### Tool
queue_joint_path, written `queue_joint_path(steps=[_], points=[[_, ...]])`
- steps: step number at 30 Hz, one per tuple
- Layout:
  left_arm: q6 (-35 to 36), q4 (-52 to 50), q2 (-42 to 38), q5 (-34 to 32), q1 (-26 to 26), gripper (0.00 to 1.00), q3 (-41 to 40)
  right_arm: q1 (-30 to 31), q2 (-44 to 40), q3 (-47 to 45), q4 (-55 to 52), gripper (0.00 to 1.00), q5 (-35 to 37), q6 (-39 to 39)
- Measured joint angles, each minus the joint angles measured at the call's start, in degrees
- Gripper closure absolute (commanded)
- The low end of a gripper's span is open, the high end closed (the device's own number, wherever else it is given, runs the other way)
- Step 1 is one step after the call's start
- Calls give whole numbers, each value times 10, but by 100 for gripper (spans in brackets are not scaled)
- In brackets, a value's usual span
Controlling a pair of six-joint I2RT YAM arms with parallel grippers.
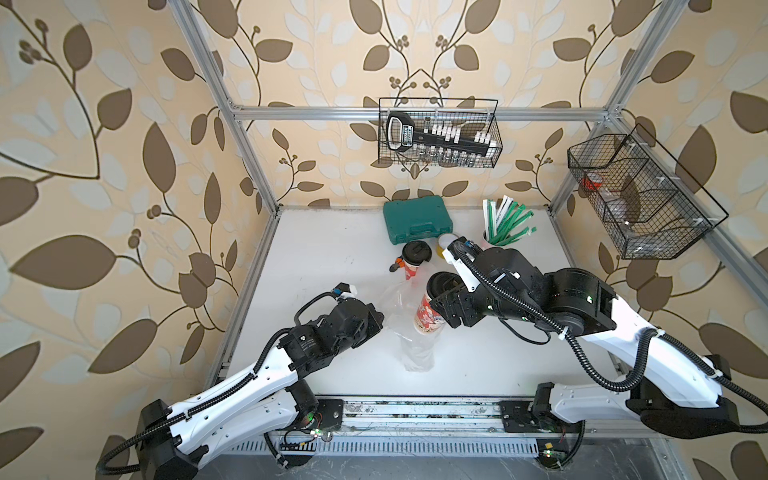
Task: Pack milk tea into plastic carrier bags
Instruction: Place the milk tea cup in the plastic carrier bag.
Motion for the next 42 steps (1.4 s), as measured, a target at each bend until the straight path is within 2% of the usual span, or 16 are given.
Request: queue_joint_path(steps=[12, 32, 42], points=[[-1, 0, -8, -1, 0, 100, 0, 3, 17, -54, 44, 27, -63, -7], [-1, 0, -27, -2, 0, 100, -12, 3, 36, -150, 107, 27, -62, -16], [-9, 0, -44, -2, 0, 100, -45, 3, 61, -190, 142, 28, -63, -16]])
